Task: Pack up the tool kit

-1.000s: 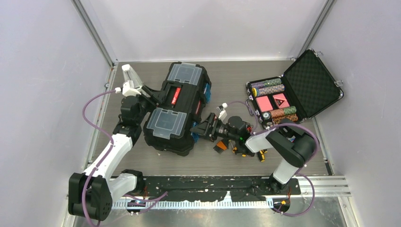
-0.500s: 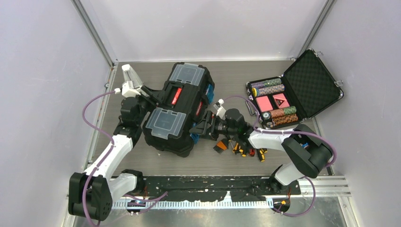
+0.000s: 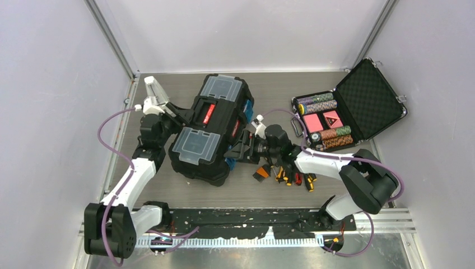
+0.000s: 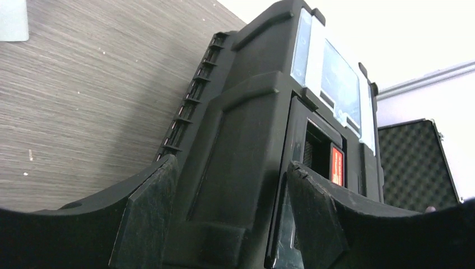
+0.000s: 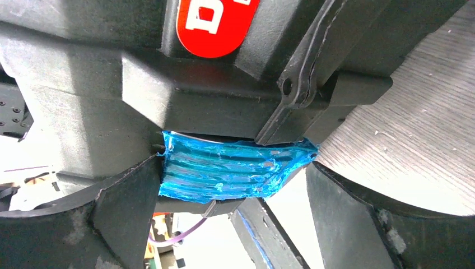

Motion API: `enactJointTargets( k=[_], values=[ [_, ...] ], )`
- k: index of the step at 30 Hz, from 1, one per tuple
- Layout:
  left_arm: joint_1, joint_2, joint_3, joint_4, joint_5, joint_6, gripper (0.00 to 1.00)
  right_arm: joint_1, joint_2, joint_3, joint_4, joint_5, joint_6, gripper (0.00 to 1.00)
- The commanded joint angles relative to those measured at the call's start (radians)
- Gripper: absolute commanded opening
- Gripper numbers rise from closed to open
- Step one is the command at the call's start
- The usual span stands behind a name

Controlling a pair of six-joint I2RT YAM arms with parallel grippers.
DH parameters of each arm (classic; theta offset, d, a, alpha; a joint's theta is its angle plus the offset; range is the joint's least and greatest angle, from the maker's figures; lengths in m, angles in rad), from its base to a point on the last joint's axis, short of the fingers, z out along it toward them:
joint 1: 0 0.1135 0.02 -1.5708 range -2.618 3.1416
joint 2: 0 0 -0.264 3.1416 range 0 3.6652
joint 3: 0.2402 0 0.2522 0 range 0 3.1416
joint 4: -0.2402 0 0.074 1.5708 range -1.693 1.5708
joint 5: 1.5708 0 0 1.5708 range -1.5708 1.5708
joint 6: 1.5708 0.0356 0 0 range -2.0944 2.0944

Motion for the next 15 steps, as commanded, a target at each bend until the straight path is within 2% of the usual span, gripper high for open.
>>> enactJointTargets(
  k=[1,10,12,15],
  values=[
    [0.007,0.085,-0.095,-0.43,0.203,0.066,0.73,0.002,-0.065,0.18,0.115,0.196,-0.246,0.49],
    [0.027,0.099,-0.009,-0.529,0.29,0.179,0.89,-0.005,-0.024,0.299,0.02,0.167,-0.284,0.5],
    [0.027,0.094,0.002,-0.54,0.297,0.19,0.9,-0.009,-0.017,0.316,0.001,0.163,-0.287,0.53],
    [0.027,0.083,0.043,-0.582,0.293,0.219,0.94,-0.029,-0.031,0.321,-0.049,0.186,-0.291,0.64]
  ],
)
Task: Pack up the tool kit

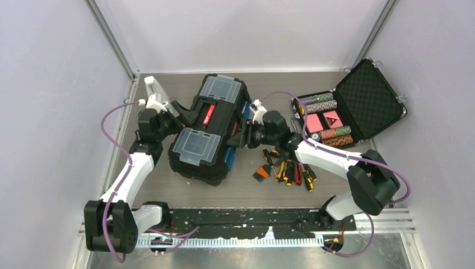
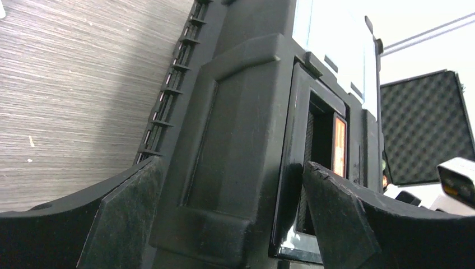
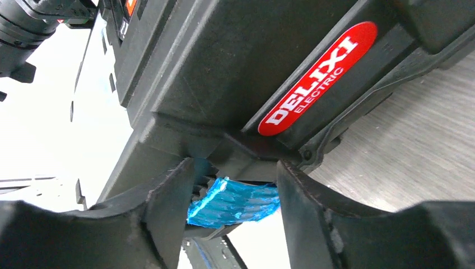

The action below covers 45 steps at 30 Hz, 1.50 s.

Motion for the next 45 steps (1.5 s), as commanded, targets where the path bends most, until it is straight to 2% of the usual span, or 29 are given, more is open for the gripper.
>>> enactJointTargets(
  k=[1,6,11,14,19,23,28,33,36,45],
  values=[
    [-0.032,0.046,-0.021,-0.461,0.107,0.15,0.95,-0.026,-0.022,0.107,0.169,0.075,-0.023,0.66],
    [-0.039,0.08,0.119,-0.609,0.021,0.255,0.95,-0.091,-0.078,0.069,0.107,0.126,-0.009,0.8],
    [-0.084,0.179,0.253,-0.724,-0.051,0.34,0.92,-0.161,-0.076,0.045,0.107,0.132,0.025,0.82],
    [-0.099,0.234,0.273,-0.728,-0.042,0.342,0.87,-0.191,-0.046,0.028,0.144,0.113,0.064,0.8],
    [-0.078,0.264,0.211,-0.649,0.014,0.27,0.79,-0.221,0.019,0.038,0.204,0.064,0.075,0.77],
    [0.028,0.255,0.094,-0.518,0.161,0.168,0.73,-0.246,0.082,0.053,0.282,0.002,0.06,0.74],
    [0.096,0.213,0.024,-0.48,0.178,0.14,0.72,-0.257,0.139,0.061,0.305,-0.018,0.025,0.69],
    [0.173,0.206,-0.041,-0.39,0.276,0.072,0.71,-0.247,0.211,-0.013,0.478,-0.084,0.183,0.69],
    [0.197,0.21,-0.072,-0.338,0.317,0.028,0.7,-0.227,0.241,-0.04,0.573,-0.107,0.245,0.72],
    [0.203,0.203,-0.069,-0.357,0.308,0.043,0.71,-0.21,0.322,-0.103,0.773,-0.127,0.366,0.74]
  ],
)
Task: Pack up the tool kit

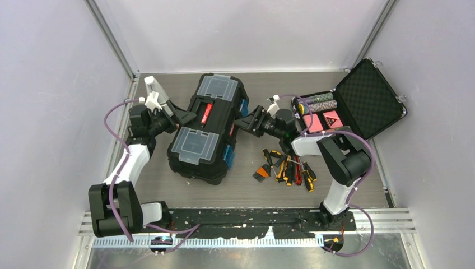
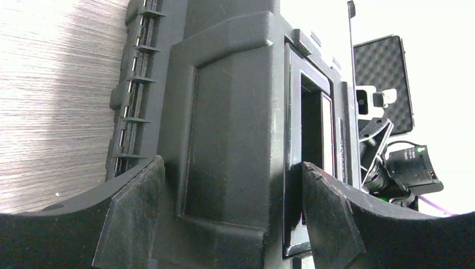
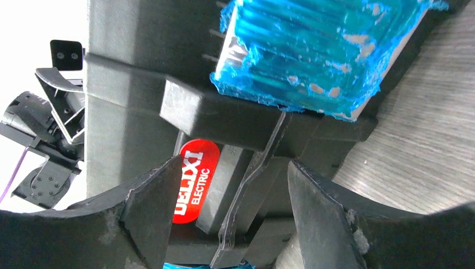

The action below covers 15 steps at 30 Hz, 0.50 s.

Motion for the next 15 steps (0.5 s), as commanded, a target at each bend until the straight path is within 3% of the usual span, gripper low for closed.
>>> enactJointTargets(
  k=[1,7,12,15],
  values=[
    [0.026,0.053,-0.103,-0.383,-0.082,0.043,0.72,0.013,0.027,-0.04,0.215,-0.039,0.104,0.76],
    [0.024,0.051,-0.14,-0.352,-0.071,0.027,0.72,0.05,0.069,-0.048,0.347,-0.063,0.184,0.83],
    [0.014,0.049,-0.166,-0.325,-0.07,0.01,0.72,0.084,0.147,-0.023,0.56,-0.072,0.311,0.87],
    [-0.008,0.042,-0.162,-0.324,-0.072,0.002,0.72,0.098,0.153,0.008,0.566,-0.073,0.313,0.87]
  ],
)
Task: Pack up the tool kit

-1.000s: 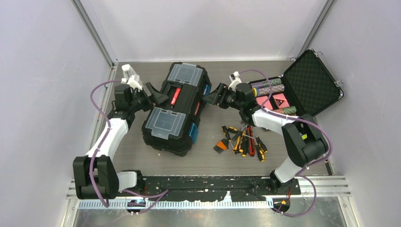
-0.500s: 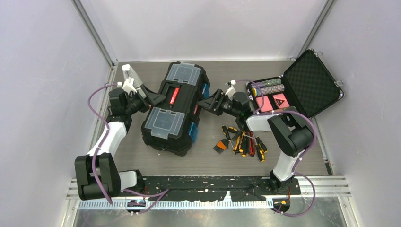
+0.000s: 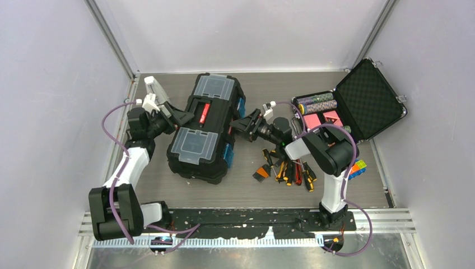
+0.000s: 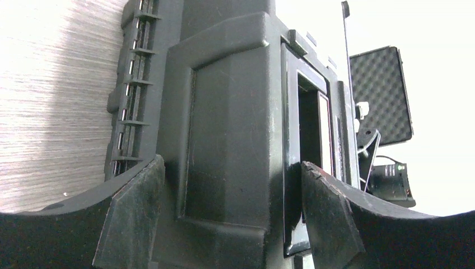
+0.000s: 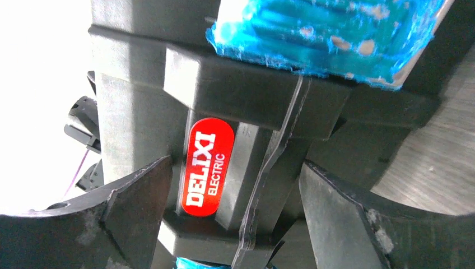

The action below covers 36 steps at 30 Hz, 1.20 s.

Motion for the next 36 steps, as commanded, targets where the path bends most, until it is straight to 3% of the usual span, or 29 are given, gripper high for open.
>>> enactJointTargets(
  k=[1,10,18,29,36],
  values=[
    [-0.029,0.065,-0.118,-0.372,-0.063,0.021,0.72,0.06,-0.013,0.07,0.188,-0.047,0.064,0.87],
    [-0.108,0.058,-0.111,-0.297,-0.005,-0.069,0.72,0.061,-0.132,0.167,0.087,-0.08,0.03,0.78],
    [-0.236,0.015,-0.09,-0.193,0.025,-0.204,0.73,0.06,-0.22,0.214,0.041,-0.092,-0.006,0.76],
    [-0.237,-0.109,-0.122,-0.223,-0.002,-0.204,0.73,0.049,-0.321,0.274,-0.155,-0.13,-0.117,0.74],
    [-0.174,-0.114,-0.253,-0.204,-0.055,-0.159,0.63,0.052,-0.396,0.295,-0.346,-0.145,-0.221,0.72]
  ],
)
